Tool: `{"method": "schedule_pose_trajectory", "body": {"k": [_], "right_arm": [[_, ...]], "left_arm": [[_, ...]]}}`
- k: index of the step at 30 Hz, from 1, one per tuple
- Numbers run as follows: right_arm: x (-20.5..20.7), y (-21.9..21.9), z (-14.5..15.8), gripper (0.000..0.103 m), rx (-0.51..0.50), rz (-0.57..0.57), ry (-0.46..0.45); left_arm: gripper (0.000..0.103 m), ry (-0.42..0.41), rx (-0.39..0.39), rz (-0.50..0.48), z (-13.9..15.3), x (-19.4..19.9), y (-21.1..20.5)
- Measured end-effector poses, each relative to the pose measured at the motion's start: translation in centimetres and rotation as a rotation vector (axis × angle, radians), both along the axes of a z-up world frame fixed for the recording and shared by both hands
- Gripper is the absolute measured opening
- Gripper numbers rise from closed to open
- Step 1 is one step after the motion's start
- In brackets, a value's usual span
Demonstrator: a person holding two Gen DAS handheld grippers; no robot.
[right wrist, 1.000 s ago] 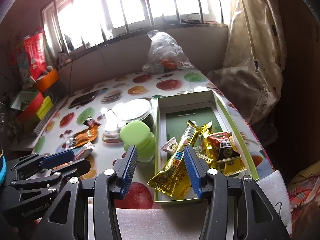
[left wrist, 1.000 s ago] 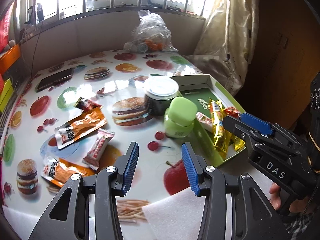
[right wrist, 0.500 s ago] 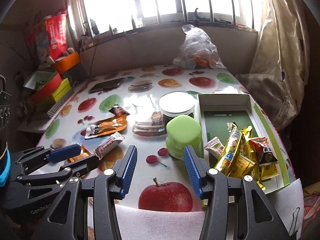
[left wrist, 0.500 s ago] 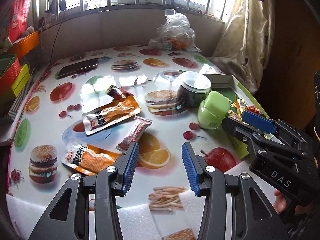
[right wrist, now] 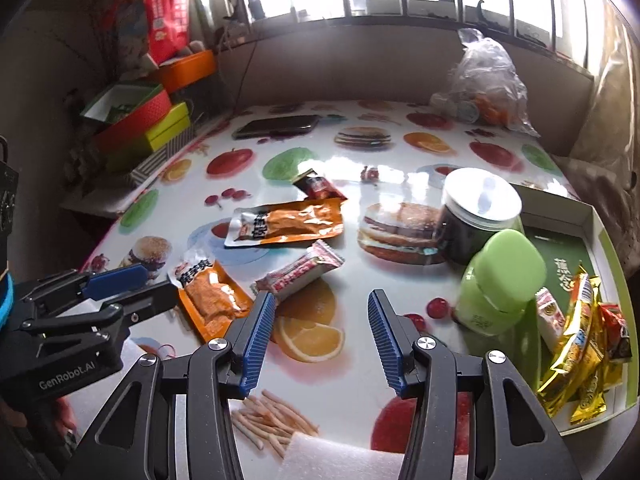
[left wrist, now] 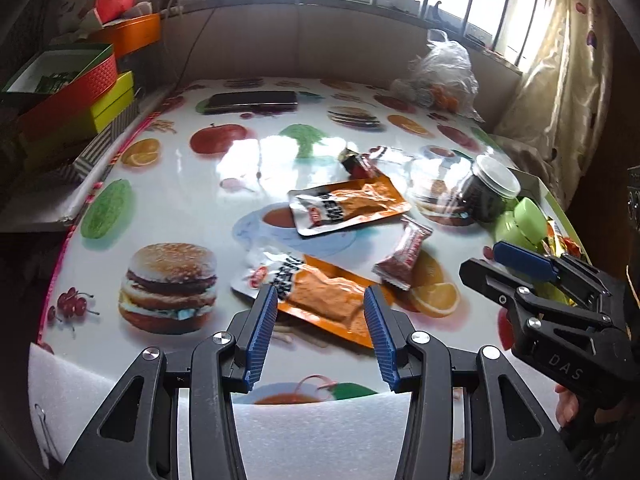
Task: Organize snacks
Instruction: 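Withdraw both grippers from the box back to the snack pile, then grasp an orange konjac snack packet with the right gripper and lift it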
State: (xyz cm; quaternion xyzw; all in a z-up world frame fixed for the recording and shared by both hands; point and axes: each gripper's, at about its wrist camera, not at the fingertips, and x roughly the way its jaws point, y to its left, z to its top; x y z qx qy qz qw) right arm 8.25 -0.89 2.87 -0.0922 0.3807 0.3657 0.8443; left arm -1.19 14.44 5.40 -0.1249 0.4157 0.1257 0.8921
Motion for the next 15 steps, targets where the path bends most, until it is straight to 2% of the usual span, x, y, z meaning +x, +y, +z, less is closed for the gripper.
{"method": "schedule_pose_trajectory", "body": {"k": [4, 7, 10, 15], "right_arm": [[-0.4, 2.6, -1.0, 0.049, -0.013, 0.088, 0.025], [-1.0, 4.5, -1.6, 0.054, -0.015, 0.177, 0.036], [-1.3, 6.3, -2.5, 0.056, -0.041, 0.236, 0.052], [-1.4, 8.3, -3.6, 0.057, -0.072, 0.293, 0.069]], "left_arm": [[0.046, -0.001, -0.021, 0.047, -0.4, -0.8, 2.2], [0.046, 0.011, -0.027, 0.081, -0.9, -1.2, 3.5], [0.046, 0.014, -0.034, 0.102, -1.3, -1.7, 4.5], [0.046, 0.018, -0.046, 0.124, -1.7, -2.1, 5.5]]}}
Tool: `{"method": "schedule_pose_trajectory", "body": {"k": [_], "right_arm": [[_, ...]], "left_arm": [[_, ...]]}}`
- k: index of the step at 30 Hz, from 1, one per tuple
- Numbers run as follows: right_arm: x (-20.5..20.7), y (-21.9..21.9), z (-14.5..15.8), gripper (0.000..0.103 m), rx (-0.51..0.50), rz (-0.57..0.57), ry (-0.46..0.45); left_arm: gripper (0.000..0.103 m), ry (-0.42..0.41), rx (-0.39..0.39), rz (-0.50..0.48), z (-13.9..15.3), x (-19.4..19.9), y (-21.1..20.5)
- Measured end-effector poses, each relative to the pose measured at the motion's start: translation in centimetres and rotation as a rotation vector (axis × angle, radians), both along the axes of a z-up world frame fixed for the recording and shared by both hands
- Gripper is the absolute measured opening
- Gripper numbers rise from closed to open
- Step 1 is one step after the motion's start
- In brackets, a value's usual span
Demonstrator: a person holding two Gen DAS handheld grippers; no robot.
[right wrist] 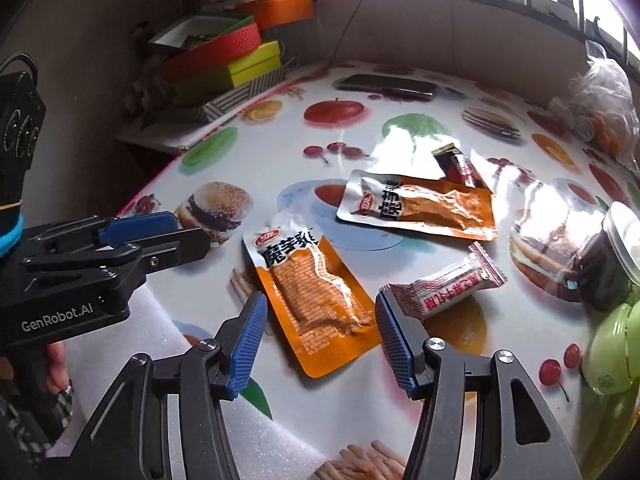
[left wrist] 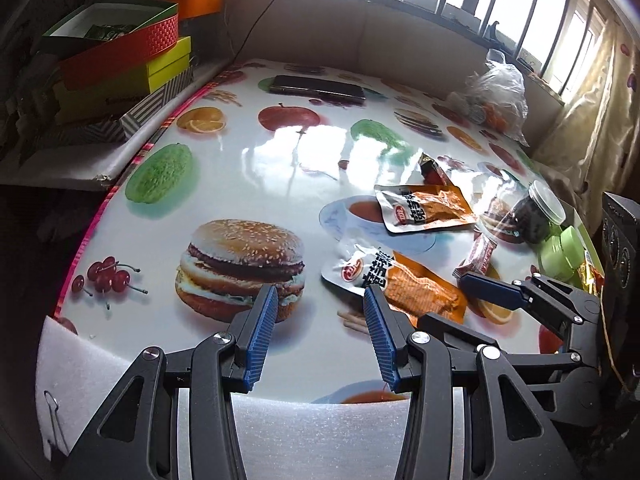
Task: Organize snacks
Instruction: 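Grasp an orange konjac snack packet with the right gripper and lift it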
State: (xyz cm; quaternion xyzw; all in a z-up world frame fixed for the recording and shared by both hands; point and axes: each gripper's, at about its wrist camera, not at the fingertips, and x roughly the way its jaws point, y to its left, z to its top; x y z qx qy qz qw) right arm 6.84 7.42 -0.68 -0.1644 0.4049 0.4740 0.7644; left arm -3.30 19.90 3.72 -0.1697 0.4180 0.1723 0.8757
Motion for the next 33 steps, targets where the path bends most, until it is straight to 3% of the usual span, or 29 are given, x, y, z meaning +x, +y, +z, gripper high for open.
{"method": "schedule_pose_trajectory", "body": {"k": [7, 14, 22, 24, 26, 33], "right_arm": [[-0.3, 2.3, -0.9, 0.059, -0.09, 0.076, -0.098], [0.4, 3.7, -1.2, 0.066, -0.112, 0.128, -0.101], [0.6, 4.2, -1.3, 0.068, -0.117, 0.127, -0.099], [0.6, 4.1, -1.3, 0.065, -0.115, 0.112, -0.104], [0.7, 3.9, -1.1, 0.055, -0.113, 0.085, -0.11], [0.8, 3.2, -0.9, 0.049, -0.085, 0.044, -0.097]], "left_arm": [[0.046, 0.006, -0.018, 0.007, -0.6, 0.0, 0.6], [0.046, 0.006, -0.029, 0.014, -0.8, 0.2, 1.2], [0.046, 0.008, -0.036, 0.018, -1.1, 0.3, 1.6], [0.046, 0.007, -0.034, 0.021, -1.0, 0.3, 1.7], [0.046, 0.005, -0.033, 0.023, -0.9, 0.2, 1.7], [0.046, 0.008, -0.032, 0.021, -0.9, 0.3, 1.6]]}}
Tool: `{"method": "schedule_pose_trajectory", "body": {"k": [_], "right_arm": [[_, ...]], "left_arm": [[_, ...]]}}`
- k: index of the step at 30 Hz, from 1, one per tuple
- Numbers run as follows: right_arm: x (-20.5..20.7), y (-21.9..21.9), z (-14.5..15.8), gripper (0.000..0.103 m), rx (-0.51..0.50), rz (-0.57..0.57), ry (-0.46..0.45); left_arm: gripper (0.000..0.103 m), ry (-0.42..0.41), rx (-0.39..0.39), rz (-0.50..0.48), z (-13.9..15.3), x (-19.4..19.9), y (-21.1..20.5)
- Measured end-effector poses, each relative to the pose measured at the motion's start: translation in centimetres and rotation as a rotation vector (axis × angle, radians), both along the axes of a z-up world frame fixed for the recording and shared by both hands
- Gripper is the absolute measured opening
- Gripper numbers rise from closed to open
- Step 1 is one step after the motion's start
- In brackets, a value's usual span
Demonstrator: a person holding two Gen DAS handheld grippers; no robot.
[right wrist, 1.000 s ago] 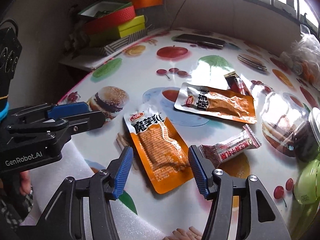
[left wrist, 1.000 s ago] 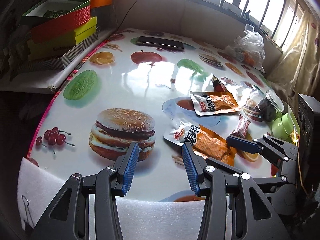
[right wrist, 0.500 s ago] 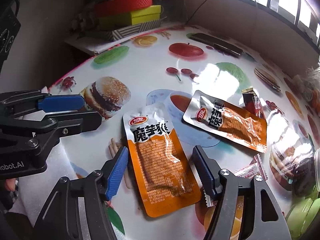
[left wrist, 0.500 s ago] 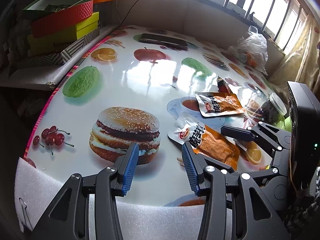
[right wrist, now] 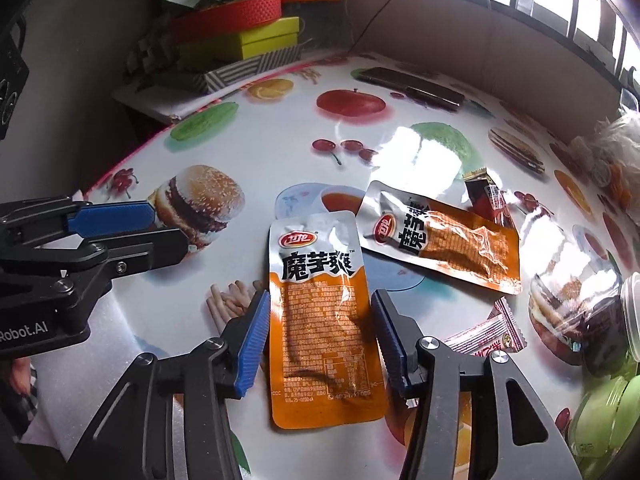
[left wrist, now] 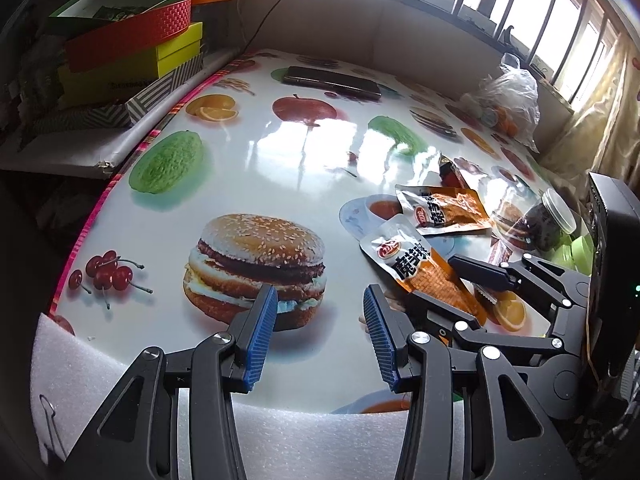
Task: Organize snacks
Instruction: 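Grasp an orange konjac snack packet with the right gripper and lift it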
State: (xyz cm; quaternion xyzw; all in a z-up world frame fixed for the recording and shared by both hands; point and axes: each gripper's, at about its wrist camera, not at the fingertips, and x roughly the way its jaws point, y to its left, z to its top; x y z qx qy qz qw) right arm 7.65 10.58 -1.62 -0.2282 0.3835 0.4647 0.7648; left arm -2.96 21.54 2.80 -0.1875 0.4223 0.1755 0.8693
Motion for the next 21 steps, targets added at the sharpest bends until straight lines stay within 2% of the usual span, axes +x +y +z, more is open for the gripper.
{"method": "schedule_pose_trajectory", "body": {"k": [3, 9, 11, 21], "right_arm": [[0.0, -0.3, 0.3, 0.041, 0.016, -0.016, 0.002], [-0.7, -0.6, 0.5, 0.035, 0.029, -0.029, -0.02], [-0.9, -0.7, 0.6, 0.03, 0.039, -0.025, -0.018], [-0.6, -2.0, 1.0, 0.028, 0.077, -0.065, 0.031]], "left_arm": [[0.046, -0.002, 0.004, 0.0, 0.2, 0.0, -0.1], [0.046, 0.0, 0.009, -0.004, 0.4, 0.0, -0.4], [0.046, 0.001, 0.012, -0.004, 0.5, 0.0, -0.5], [0.046, 0.001, 0.019, -0.013, 0.8, 0.1, -1.0]]}}
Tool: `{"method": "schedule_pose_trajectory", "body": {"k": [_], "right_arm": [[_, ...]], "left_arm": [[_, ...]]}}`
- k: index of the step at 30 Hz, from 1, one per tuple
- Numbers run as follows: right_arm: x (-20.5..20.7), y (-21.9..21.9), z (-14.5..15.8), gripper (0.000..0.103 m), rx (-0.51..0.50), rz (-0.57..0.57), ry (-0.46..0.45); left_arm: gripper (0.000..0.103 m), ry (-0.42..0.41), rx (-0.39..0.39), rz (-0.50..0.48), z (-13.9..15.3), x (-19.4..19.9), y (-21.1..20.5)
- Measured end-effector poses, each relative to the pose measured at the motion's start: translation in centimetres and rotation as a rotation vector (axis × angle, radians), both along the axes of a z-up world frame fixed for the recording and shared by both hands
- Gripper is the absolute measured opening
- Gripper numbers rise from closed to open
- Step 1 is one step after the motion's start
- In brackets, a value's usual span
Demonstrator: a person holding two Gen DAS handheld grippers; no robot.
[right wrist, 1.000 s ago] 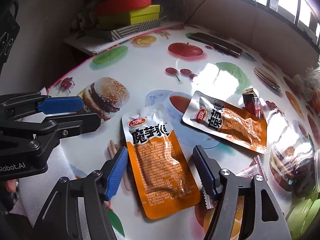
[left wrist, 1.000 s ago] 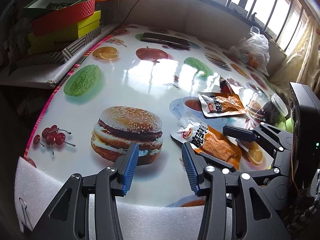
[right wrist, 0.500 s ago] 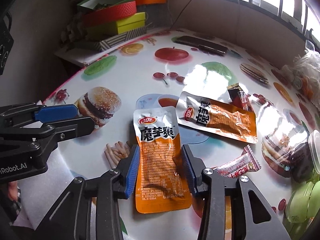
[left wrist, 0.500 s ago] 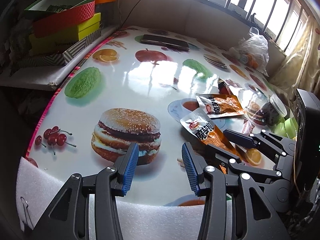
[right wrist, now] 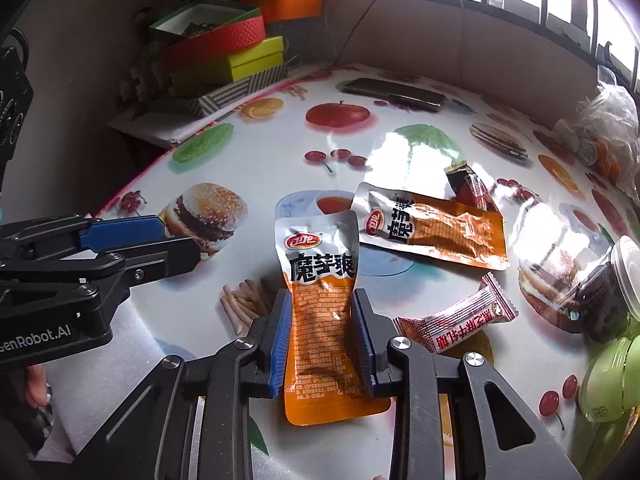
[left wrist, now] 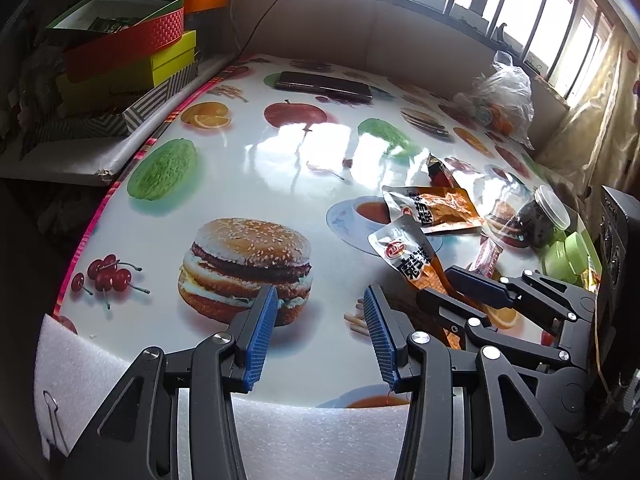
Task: Organize snacks
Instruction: 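Grasp an orange konjac snack packet with the right gripper and lift it, then grasp a red-white wrapped candy with the left gripper while the right gripper holds the orange packet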
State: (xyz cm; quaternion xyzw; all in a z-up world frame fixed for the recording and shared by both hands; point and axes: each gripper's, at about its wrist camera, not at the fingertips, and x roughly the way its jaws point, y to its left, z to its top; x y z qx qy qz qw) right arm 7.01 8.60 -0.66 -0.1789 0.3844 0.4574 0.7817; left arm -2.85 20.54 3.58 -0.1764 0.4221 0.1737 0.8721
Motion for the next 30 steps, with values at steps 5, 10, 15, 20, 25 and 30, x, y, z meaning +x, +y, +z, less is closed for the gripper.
{"method": "schedule_pose_trajectory", "body": {"k": [5, 10, 15, 20, 25, 30], "right_arm": [[0.0, -1.5, 1.1, 0.028, 0.038, -0.029, 0.014], [0.2, -3.8, 2.7, 0.028, 0.077, -0.075, 0.019], [0.6, -6.7, 4.1, 0.028, 0.121, -0.147, 0.032], [1.0, -9.4, 4.6, 0.028, 0.119, -0.236, 0.014], [1.2, -11.5, 4.8, 0.028, 0.117, -0.29, 0.007], [1.2, -13.0, 5.0, 0.028, 0.118, -0.318, -0.01]], "left_arm": [[0.046, 0.005, 0.001, -0.019, 0.0, 0.4, -0.5], [0.046, 0.002, -0.011, -0.048, 0.0, 1.0, -1.4], [0.046, -0.004, -0.024, -0.084, 0.1, 2.1, -2.6], [0.046, -0.004, -0.041, -0.137, 0.2, 3.6, -4.1], [0.046, -0.004, -0.048, -0.199, 0.3, 5.4, -5.9], [0.046, 0.013, -0.05, -0.268, -0.1, 7.3, -7.7]]}}
